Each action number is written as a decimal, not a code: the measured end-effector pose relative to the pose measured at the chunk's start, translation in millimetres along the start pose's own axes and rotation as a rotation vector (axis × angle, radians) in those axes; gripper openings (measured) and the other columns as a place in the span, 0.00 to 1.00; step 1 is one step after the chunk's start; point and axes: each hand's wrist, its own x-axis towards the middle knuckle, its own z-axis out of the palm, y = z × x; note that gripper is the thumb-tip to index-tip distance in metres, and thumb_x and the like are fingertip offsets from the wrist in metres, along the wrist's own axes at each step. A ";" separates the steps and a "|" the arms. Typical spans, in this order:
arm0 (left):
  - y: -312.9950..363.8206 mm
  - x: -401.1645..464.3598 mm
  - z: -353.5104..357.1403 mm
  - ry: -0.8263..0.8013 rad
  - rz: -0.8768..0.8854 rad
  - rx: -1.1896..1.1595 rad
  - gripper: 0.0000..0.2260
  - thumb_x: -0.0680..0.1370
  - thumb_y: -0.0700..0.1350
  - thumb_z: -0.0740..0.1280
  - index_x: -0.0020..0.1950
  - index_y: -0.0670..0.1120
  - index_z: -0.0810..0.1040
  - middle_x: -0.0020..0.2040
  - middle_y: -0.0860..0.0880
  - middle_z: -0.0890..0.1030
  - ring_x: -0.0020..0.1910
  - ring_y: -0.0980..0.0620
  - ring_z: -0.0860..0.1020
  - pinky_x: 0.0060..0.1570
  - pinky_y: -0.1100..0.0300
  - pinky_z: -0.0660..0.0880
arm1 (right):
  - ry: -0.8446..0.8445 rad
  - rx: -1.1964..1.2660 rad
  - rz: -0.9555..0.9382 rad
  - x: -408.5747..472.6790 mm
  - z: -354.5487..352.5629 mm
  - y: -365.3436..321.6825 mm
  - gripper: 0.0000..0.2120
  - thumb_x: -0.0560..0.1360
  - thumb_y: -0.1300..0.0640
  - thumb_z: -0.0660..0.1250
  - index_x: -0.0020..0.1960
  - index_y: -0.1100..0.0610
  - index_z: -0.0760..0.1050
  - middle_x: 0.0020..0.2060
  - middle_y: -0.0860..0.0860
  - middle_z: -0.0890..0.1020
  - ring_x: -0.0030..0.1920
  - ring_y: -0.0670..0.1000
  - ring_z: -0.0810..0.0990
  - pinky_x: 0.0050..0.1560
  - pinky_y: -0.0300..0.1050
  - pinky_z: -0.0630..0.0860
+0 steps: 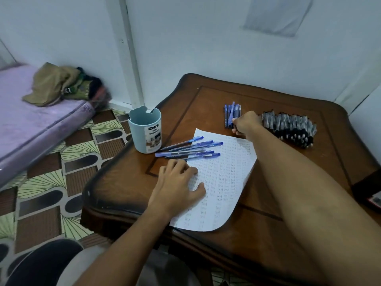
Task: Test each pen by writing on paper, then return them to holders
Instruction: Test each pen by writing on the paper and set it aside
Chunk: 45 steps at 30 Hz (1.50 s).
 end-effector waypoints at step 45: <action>0.3 -0.8 -0.5 0.007 0.000 0.006 0.18 0.74 0.61 0.62 0.55 0.51 0.81 0.46 0.57 0.68 0.52 0.55 0.67 0.52 0.54 0.67 | 0.193 -0.499 -0.142 -2.1 9.9 21.9 0.09 0.78 0.69 0.64 0.57 0.65 0.76 0.60 0.63 0.76 0.58 0.61 0.76 0.48 0.47 0.73</action>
